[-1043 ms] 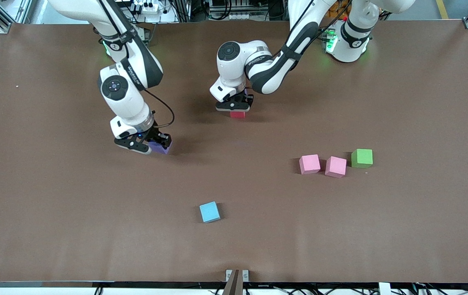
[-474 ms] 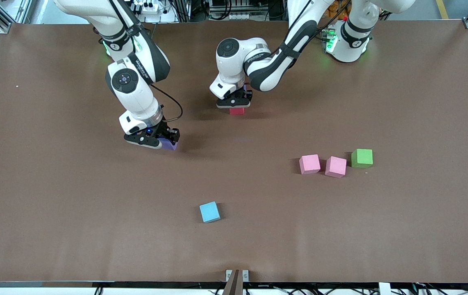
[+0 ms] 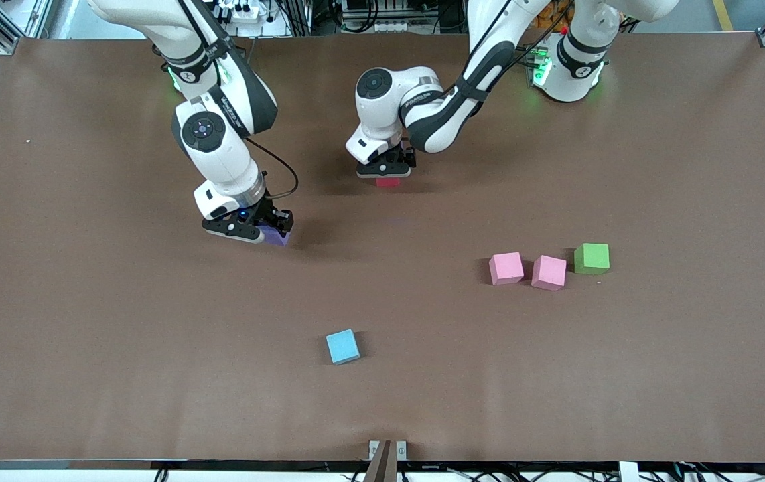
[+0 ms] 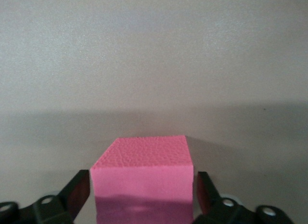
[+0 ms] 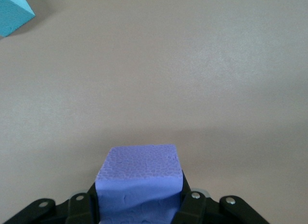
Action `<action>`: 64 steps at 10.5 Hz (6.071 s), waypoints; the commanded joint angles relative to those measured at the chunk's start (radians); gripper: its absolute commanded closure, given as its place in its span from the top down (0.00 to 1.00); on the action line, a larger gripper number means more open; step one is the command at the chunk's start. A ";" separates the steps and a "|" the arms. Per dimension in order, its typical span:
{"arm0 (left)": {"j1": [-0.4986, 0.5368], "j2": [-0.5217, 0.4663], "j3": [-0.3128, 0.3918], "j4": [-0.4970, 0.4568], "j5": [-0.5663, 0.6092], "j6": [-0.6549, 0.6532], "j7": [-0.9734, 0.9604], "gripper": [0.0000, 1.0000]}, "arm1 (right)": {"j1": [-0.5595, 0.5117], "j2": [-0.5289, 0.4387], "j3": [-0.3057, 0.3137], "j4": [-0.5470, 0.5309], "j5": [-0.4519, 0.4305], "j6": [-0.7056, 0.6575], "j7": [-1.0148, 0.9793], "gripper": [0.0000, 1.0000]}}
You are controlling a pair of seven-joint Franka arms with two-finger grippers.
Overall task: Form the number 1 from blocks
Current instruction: 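Place purple beside red with the right gripper while the left gripper reaches pink, then grasp the pink cube with the left gripper while the right gripper withdraws, then carry the pink cube to the end of the cube column with the left gripper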
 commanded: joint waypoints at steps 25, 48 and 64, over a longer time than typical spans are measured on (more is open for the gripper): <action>0.301 -0.089 0.398 0.097 -0.460 -0.158 0.891 1.00 | 0.471 0.338 -0.007 0.338 -0.103 -0.013 0.307 1.00; 0.114 -0.044 0.402 0.169 -0.401 -0.134 0.722 0.00 | -0.412 -0.088 -0.007 0.779 -0.006 -0.972 -0.691 1.00; -0.207 0.093 0.407 0.313 -0.421 -0.122 0.503 0.00 | -0.460 -0.083 -0.024 0.780 -0.026 -0.970 -0.784 1.00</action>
